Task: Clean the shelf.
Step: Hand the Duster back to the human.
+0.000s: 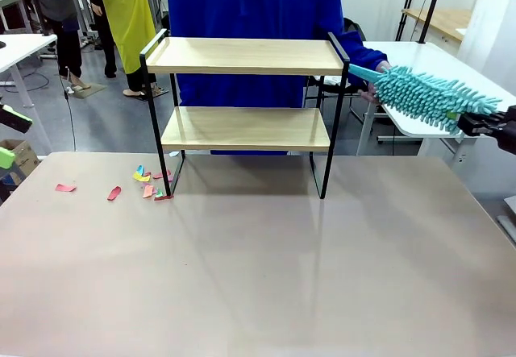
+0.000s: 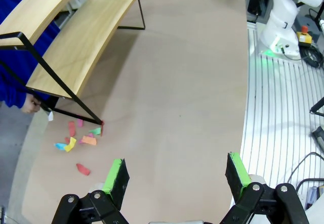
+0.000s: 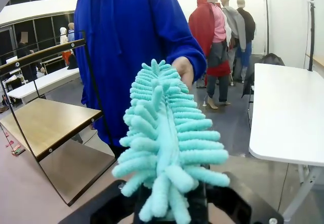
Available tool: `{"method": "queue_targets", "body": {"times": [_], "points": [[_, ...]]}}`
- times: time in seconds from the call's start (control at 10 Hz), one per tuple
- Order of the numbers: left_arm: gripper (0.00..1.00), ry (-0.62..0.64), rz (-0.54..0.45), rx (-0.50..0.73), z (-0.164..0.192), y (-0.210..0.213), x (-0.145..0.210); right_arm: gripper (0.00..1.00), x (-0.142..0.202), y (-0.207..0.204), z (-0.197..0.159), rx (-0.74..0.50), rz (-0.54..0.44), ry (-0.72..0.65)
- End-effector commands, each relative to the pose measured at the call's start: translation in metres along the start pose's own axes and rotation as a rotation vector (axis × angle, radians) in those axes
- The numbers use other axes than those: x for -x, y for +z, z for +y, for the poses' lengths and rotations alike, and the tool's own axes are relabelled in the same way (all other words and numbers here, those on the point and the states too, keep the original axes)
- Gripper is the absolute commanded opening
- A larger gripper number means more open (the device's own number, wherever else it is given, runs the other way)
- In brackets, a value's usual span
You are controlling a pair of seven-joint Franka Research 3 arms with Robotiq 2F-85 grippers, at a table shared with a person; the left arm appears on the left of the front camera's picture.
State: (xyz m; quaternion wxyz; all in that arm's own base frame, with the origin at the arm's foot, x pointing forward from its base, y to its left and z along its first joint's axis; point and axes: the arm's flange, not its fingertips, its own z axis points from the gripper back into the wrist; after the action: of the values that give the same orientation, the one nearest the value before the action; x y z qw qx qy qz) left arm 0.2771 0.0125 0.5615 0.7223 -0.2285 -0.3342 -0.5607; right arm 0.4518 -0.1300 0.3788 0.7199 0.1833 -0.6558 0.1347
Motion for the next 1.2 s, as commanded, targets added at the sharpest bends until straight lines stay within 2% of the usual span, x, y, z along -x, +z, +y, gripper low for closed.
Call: {"method": "queue_targets", "body": {"times": [0.0, 0.6, 0.7, 0.8, 0.9, 1.0, 1.1], "points": [[1.00, -0.016, -0.031, 0.010, 0.001, 0.001, -0.001, 0.16, -0.003, 0.001, 0.006, 0.068, -0.051, -0.011], [1.00, -0.016, -0.031, 0.010, 0.001, 0.001, -0.001, 0.16, -0.003, 0.001, 0.006, 0.068, -0.051, -0.011], [1.00, -0.016, -0.031, 0.010, 0.001, 0.001, -0.001, 0.35, -0.001, 0.000, 0.000, -0.001, -0.002, 0.002], [1.00, -0.016, -0.031, 0.010, 0.001, 0.001, -0.001, 0.73, -0.008, 0.005, -0.002, 0.010, -0.014, -0.017], [1.00, -0.016, -0.031, 0.010, 0.001, 0.001, -0.001, 0.92, -0.017, 0.004, -0.004, 0.009, -0.016, -0.037], [1.00, -0.016, -0.031, 0.010, 0.001, 0.001, -0.001, 1.00, -0.029, 0.007, -0.003, 0.004, -0.025, -0.057], [1.00, -0.016, -0.031, 0.010, 0.001, 0.001, -0.001, 1.00, -0.041, 0.015, -0.001, -0.013, -0.044, -0.088]]}}
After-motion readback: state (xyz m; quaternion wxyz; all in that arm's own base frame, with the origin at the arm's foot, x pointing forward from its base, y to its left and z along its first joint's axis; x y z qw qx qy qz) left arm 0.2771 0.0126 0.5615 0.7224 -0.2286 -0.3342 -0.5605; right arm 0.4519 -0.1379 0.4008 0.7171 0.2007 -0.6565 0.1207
